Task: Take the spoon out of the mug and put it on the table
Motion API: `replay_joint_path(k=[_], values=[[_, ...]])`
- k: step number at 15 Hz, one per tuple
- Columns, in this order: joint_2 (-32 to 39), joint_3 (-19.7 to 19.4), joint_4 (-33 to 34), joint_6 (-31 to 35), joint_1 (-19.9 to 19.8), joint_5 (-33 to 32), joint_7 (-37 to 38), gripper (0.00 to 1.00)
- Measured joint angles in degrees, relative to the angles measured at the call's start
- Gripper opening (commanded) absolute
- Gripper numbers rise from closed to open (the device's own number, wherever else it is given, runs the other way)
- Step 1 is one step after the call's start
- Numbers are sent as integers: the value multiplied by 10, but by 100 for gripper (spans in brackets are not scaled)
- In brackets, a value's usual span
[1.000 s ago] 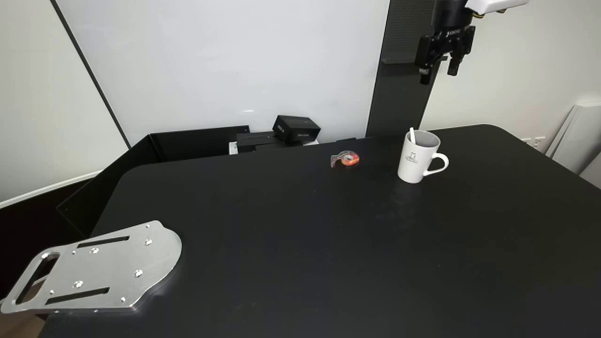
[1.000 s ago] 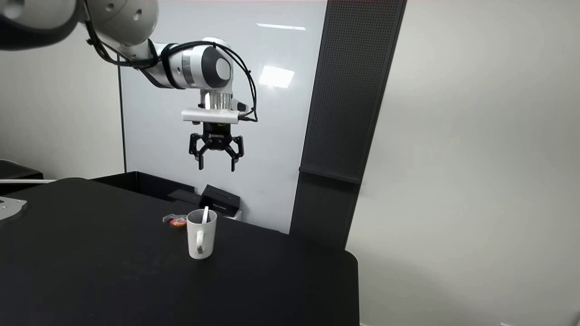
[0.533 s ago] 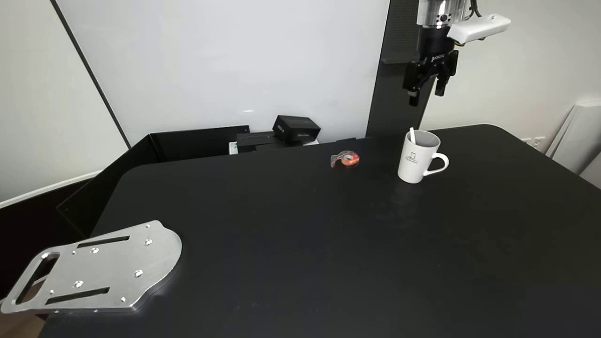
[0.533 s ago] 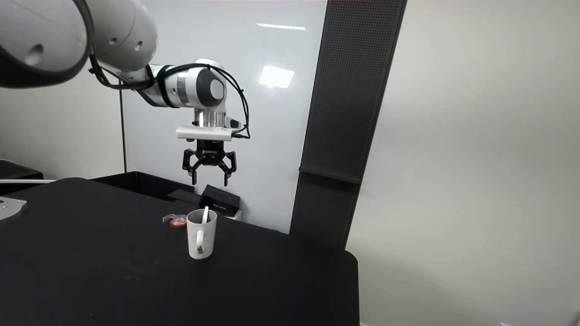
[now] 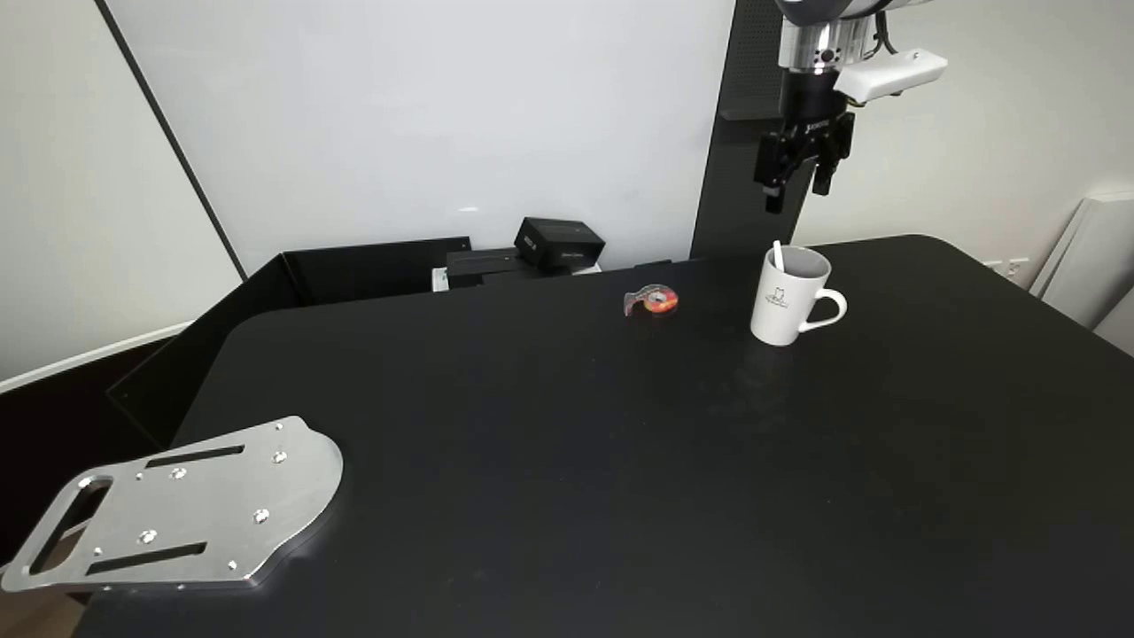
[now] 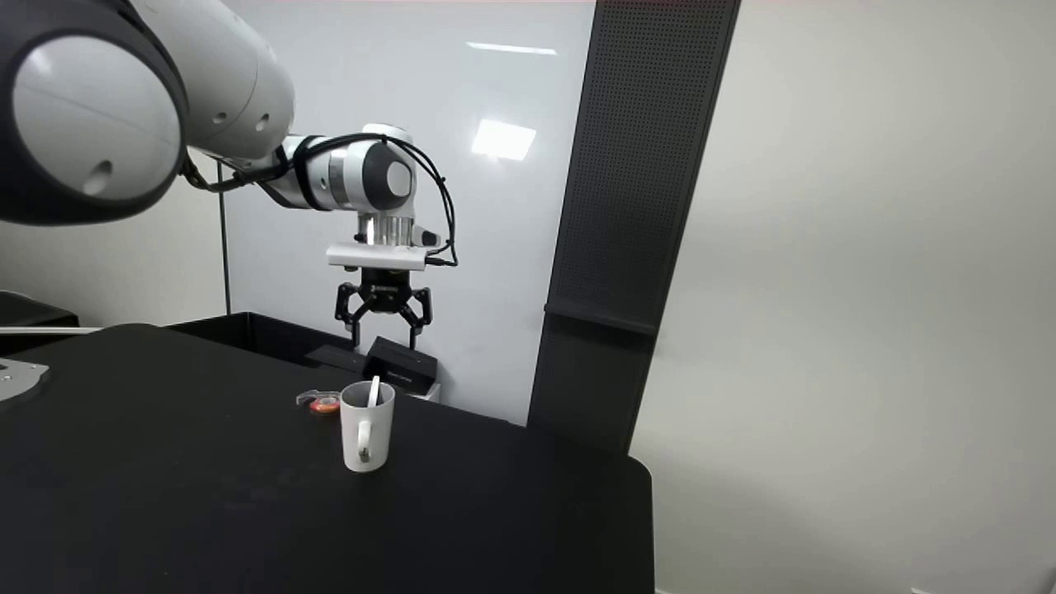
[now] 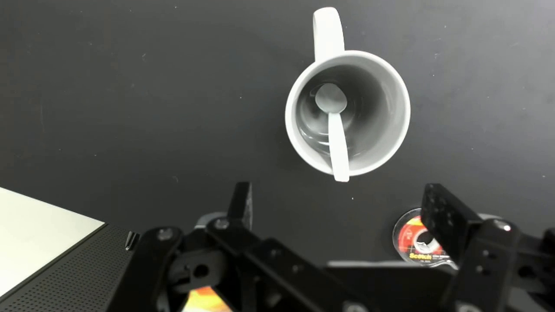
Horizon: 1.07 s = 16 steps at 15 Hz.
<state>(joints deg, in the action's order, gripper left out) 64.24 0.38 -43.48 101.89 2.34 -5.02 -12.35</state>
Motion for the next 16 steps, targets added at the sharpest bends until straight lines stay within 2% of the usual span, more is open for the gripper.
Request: replay_joint_path(k=[7,16], values=[[48,5,51,-35,0,7,-5,100],[75,12,81,-39,1,8,-11,100]])
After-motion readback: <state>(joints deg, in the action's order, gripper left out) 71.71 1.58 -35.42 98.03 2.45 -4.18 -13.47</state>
